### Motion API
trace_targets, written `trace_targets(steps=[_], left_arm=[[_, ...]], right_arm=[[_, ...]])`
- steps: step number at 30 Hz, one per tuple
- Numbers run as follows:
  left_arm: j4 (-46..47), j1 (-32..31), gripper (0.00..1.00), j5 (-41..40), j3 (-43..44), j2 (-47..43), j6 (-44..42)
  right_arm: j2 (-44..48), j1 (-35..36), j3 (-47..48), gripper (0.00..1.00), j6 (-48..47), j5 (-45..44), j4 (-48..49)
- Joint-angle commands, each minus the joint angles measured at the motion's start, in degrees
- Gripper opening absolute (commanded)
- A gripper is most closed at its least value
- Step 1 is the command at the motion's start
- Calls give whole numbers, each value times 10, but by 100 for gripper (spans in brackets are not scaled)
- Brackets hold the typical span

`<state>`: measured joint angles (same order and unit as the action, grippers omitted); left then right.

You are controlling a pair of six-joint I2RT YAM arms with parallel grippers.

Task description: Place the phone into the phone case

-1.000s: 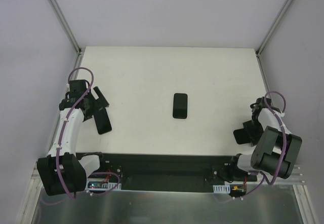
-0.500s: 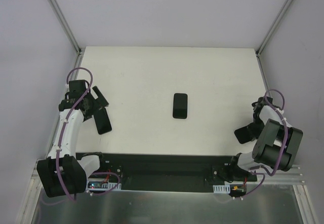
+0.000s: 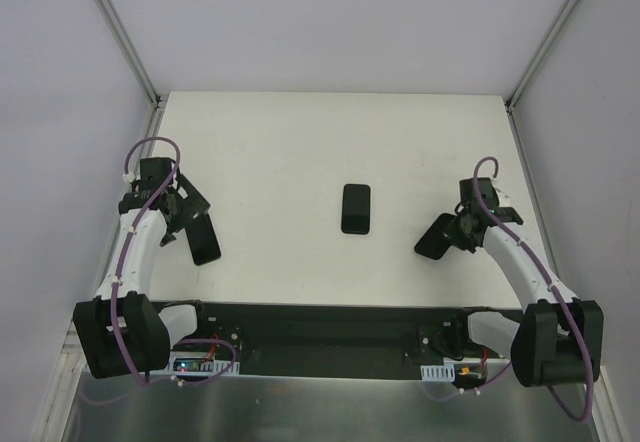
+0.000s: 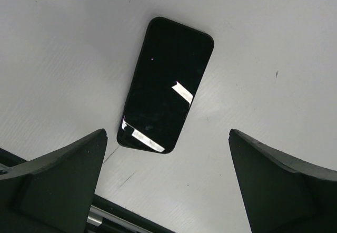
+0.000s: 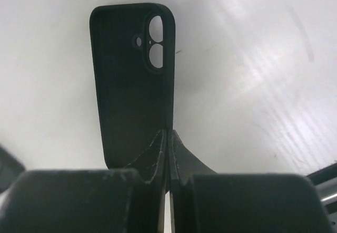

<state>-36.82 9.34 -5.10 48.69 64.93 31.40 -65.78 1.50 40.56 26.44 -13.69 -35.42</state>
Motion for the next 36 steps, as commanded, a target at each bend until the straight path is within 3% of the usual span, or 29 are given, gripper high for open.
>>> trace_targets(steps=[1,9,14,18,22,27,33,36], left_arm=[[-24,3,99,-39,3,4,38],[-46,23,98,-67,5,14,61],[-55,40,98,-76,11,41,72],[-56,64,99,-69,18,81,64],[-55,90,99,-40,16,112,63],[-55,96,99,-28,20,130,53],[-29,96,99,49,20,151,-4],[-27,96,99,76,25,168,-23]], right_arm=[[20,87,32,2,-41,3,0],[38,197,58,2,-113,109,56],[6,285,82,2,-81,129,95],[-46,371,122,2,-66,90,88],[-72,403,128,2,-65,89,116],[-127,417,96,2,-76,208,220],[-211,459,109,2,-24,212,279],[-246,487,136,2,3,172,266]])
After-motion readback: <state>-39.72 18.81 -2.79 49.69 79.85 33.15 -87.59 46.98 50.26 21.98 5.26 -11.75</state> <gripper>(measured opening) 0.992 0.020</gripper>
